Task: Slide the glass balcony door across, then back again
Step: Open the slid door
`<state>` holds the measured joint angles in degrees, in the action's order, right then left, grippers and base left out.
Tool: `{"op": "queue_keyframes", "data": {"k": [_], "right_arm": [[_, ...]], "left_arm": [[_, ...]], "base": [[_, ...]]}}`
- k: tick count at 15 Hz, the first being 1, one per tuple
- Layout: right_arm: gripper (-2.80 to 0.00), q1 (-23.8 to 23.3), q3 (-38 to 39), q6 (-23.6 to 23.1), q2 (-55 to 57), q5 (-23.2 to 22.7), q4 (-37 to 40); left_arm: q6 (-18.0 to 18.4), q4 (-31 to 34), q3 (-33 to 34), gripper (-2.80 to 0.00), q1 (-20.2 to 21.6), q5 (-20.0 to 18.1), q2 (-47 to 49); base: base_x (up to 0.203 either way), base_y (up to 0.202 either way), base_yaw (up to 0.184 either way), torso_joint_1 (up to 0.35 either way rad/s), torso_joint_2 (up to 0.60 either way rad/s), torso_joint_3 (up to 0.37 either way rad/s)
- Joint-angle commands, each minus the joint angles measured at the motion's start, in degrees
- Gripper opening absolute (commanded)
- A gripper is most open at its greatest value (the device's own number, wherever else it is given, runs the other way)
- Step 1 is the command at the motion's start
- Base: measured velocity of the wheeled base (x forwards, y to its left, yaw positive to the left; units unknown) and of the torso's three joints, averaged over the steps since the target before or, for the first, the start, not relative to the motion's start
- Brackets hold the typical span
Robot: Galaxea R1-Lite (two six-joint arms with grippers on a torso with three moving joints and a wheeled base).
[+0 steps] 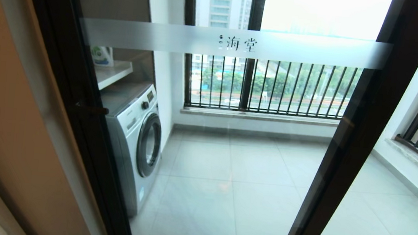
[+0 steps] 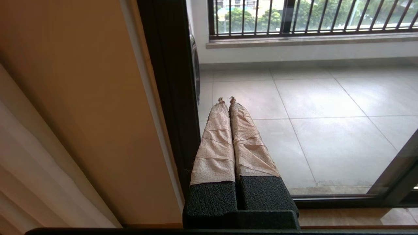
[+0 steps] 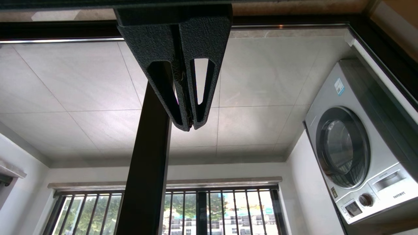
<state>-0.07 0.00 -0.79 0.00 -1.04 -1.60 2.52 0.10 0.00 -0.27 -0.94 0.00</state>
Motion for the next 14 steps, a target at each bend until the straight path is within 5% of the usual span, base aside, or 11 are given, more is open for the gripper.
{"op": "queue_keyframes", "data": {"k": [1, 14], "right_arm": [[-2.8, -0.01, 0.7, 0.0, -0.09, -0.02, -0.07], [-2.8, 0.05, 0.7, 0.0, -0.09, -0.02, -0.07]], "left_arm": [[0.03, -0.01, 0.09, -2.8, 0.0, -0.03, 0.09], [0.03, -0.01, 0.09, -2.8, 0.0, -0.03, 0.09]], "base": [[0.0, 0.0, 0.0, 0.0, 0.0, 0.0], [0.0, 0.0, 0.0, 0.0, 0.0, 0.0]]}}
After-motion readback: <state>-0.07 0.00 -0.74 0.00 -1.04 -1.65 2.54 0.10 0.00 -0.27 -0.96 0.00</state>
